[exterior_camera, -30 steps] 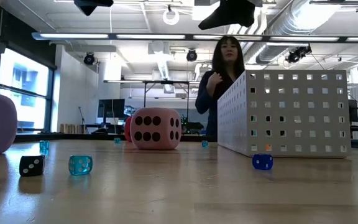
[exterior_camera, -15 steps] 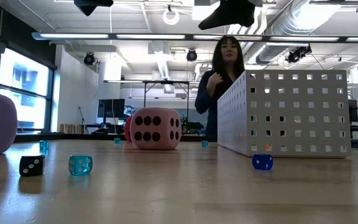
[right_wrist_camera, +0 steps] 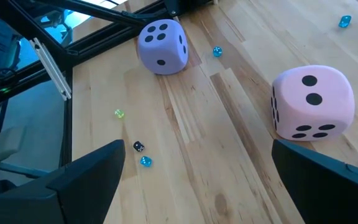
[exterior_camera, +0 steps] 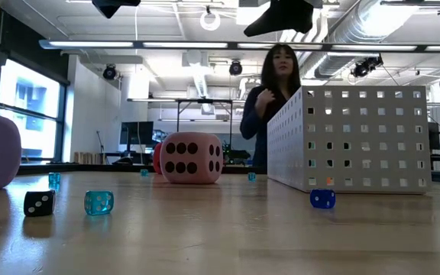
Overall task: Pick & Place Dice
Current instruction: Put the light blue die into the white bin
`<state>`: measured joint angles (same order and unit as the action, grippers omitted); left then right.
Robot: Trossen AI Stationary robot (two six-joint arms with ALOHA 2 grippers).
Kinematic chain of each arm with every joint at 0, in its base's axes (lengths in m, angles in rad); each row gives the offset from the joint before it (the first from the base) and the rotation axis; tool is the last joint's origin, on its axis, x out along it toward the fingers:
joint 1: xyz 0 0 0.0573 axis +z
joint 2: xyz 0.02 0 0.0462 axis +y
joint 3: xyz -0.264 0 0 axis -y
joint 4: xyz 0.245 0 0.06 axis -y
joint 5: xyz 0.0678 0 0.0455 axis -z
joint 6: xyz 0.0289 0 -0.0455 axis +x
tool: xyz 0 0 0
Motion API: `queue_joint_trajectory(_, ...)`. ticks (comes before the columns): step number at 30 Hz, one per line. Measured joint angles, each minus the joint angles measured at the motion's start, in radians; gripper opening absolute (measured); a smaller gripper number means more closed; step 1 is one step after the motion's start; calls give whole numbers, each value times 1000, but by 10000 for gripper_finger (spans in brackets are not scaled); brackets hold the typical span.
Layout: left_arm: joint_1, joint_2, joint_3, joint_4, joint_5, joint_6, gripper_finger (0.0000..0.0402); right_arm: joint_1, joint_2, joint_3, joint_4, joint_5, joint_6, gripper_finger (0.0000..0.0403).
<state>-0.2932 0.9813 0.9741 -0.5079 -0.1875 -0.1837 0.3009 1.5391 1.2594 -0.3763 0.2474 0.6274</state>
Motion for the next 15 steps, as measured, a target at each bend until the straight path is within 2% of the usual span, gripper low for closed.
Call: queue_joint_trajectory(15, 0, 0, 0, 0, 59, -59, 188, 0, 0, 0, 0, 0, 0, 398)
